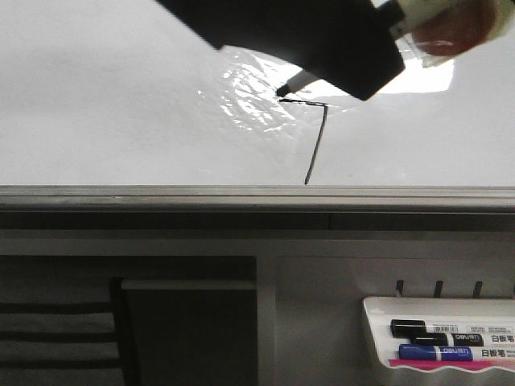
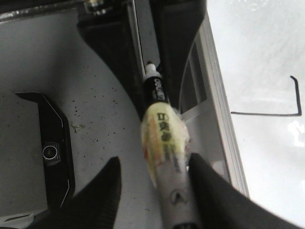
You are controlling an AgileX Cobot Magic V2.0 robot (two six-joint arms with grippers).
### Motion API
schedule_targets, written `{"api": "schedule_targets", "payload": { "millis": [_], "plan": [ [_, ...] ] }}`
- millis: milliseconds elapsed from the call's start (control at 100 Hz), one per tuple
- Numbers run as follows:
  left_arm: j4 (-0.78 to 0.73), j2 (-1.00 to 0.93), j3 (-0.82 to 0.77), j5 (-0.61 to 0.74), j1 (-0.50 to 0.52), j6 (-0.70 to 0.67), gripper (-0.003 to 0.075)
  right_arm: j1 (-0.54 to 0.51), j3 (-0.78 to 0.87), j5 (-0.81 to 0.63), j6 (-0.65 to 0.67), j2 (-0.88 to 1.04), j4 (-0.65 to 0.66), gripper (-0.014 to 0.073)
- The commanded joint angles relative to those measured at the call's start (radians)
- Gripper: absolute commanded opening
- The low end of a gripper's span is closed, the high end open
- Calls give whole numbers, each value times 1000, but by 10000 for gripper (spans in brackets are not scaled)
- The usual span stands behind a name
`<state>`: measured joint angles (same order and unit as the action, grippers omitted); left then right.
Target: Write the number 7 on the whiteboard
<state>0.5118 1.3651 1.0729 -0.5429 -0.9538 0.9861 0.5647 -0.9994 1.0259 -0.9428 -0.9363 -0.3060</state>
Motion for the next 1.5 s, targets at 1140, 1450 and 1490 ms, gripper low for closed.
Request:
{"api": "schedule_targets", "payload": {
  "millis": [1140, 1450, 1490],
  "plan": [
    [-344, -91, -289, 344, 788, -943, -20, -86, -31, -36, 202, 90, 29, 377],
    [-344, -70, -289, 374, 788, -941, -4, -86, -31, -44, 202, 90, 29, 377],
    [-344, -70, -289, 374, 788, -941, 15, -86, -31, -44, 202, 90, 29, 377]
  ]
}}
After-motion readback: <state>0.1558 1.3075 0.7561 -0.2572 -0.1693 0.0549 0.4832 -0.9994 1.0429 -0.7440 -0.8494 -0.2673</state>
